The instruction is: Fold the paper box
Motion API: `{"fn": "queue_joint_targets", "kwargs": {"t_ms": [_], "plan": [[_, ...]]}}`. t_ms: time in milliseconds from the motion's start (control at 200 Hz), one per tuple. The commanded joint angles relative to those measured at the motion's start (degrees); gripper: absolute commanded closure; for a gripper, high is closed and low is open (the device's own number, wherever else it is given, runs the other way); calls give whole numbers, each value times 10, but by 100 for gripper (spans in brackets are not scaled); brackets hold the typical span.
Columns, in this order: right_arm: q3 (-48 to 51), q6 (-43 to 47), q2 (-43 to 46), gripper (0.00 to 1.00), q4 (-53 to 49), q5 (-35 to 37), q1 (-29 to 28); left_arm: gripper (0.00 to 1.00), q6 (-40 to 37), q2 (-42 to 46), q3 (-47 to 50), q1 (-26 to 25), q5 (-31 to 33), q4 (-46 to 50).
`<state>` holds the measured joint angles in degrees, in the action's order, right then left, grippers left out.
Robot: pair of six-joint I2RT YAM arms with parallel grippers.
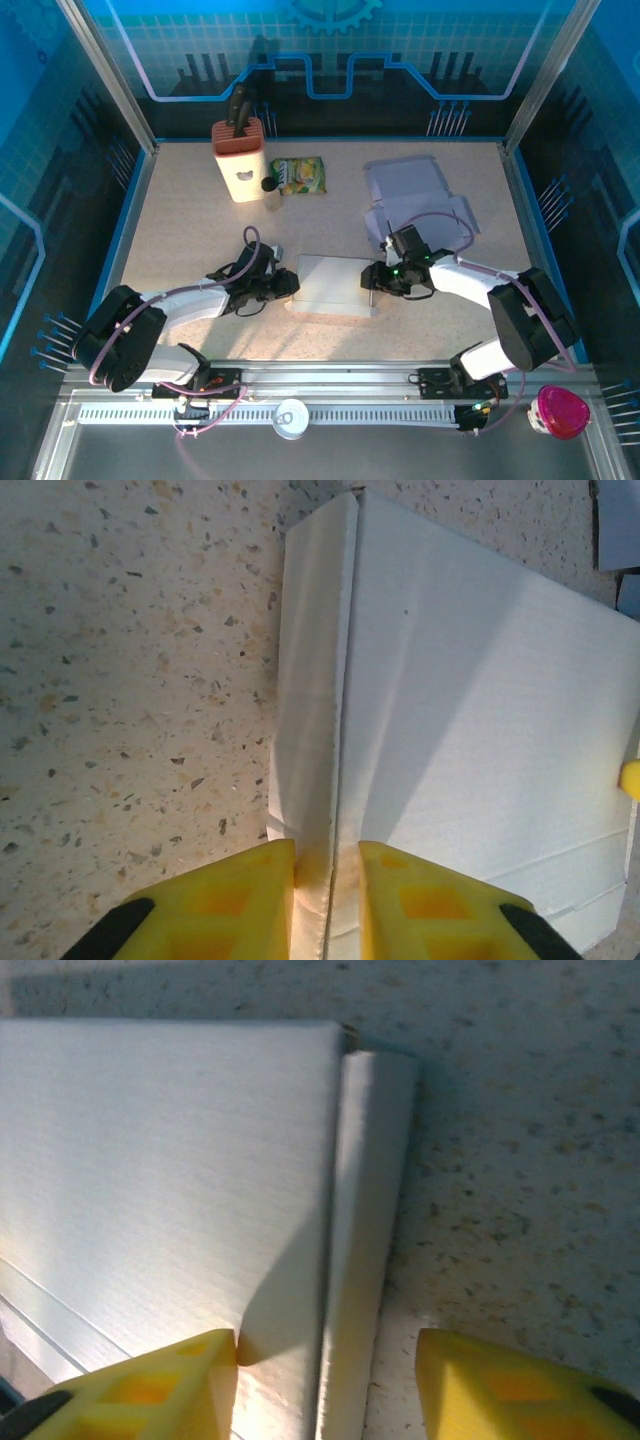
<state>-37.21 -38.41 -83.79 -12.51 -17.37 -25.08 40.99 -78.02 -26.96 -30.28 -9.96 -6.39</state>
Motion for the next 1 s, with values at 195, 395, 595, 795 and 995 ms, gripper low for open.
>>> {"fn": "queue_joint_targets", "kwargs": {"t_ms": [195, 395, 595, 795, 995], "plan": [[52, 8, 12, 25, 81, -102, 41, 90, 23, -16, 43, 2, 25, -19], [69, -4, 10, 22, 126, -141, 47, 92, 39, -21, 69, 22, 16, -56], [74, -33, -2, 22, 203, -206, 48, 92, 46, -30, 88, 42, -4, -87], [65, -92, -25, 32, 298, -250, 41, 92, 49, -47, 88, 47, -14, -104], [71, -154, -57, 50, 394, -275, 39, 91, 44, -50, 84, 51, -17, -104]]}}
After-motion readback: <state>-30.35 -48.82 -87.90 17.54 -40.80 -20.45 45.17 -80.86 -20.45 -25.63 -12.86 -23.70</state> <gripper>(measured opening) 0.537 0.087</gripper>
